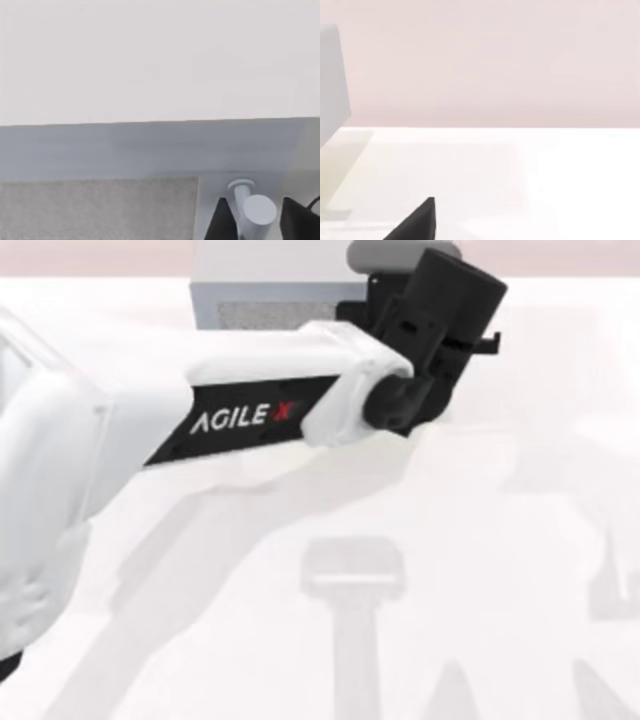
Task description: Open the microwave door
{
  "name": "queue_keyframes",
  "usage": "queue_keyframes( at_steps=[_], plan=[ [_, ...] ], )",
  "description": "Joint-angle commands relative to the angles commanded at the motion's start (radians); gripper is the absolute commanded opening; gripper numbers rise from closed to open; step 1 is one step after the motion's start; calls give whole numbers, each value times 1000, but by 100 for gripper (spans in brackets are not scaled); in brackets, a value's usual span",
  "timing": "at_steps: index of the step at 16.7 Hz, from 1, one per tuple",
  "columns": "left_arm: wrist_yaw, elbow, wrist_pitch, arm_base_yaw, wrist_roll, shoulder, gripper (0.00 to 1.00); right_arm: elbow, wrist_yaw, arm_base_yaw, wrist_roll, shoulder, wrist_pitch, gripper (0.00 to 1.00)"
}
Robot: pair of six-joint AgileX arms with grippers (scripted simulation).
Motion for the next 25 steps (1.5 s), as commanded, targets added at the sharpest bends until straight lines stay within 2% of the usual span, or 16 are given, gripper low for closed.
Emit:
queue_keyframes(
  at_steps=[5,13,16,19,25],
  plan=[
    [58,176,-208,13,-54,72,0,0,0,0,0,0,0,100],
    [236,629,-836,66,-201,212,0,0,0,0,0,0,0,100],
    [297,757,-1015,86,-243,249,0,0,0,0,0,0,0,100],
    [331,822,-1100,99,-265,268,0,0,0,0,0,0,0,100],
    [334,827,-1107,100,-267,269,0,0,0,0,0,0,0,100]
  ],
)
